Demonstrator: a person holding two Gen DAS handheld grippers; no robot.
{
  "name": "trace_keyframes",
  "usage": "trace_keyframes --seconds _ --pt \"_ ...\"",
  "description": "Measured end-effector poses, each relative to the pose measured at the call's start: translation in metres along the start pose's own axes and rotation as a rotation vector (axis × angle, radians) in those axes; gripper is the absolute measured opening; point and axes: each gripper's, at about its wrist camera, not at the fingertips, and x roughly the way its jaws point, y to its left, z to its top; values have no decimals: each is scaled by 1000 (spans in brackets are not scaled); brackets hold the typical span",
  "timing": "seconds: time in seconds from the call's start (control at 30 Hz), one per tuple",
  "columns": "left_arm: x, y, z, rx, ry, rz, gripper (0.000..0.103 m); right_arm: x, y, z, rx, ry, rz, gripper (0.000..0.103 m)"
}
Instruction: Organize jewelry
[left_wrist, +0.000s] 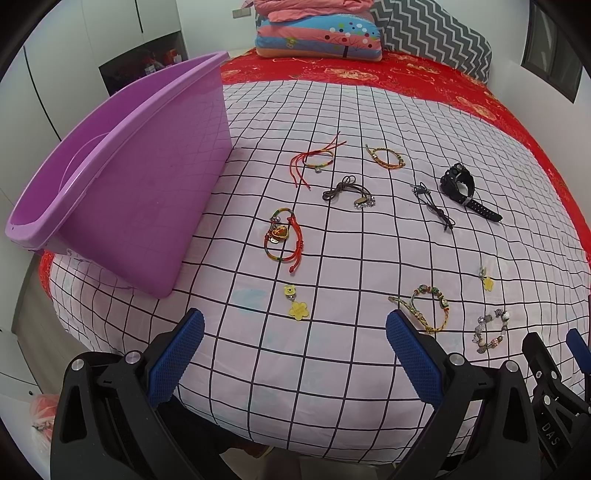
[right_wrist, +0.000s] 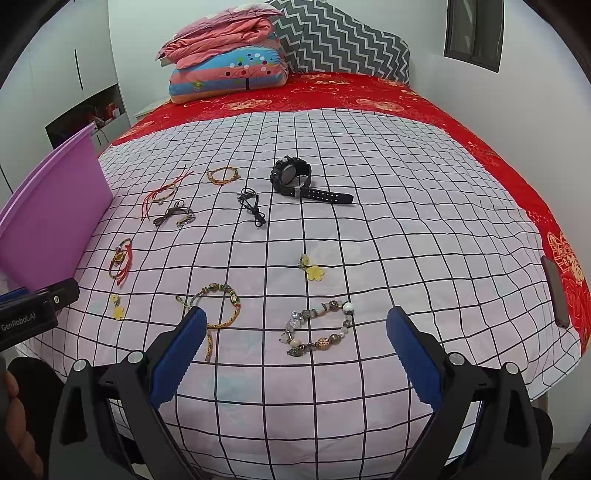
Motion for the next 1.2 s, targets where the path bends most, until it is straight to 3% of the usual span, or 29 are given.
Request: trace_keyframes --seconds 1.2 --pt "8 5 -2 -18 -4 -17 97 5 -4 0 14 7 6 93"
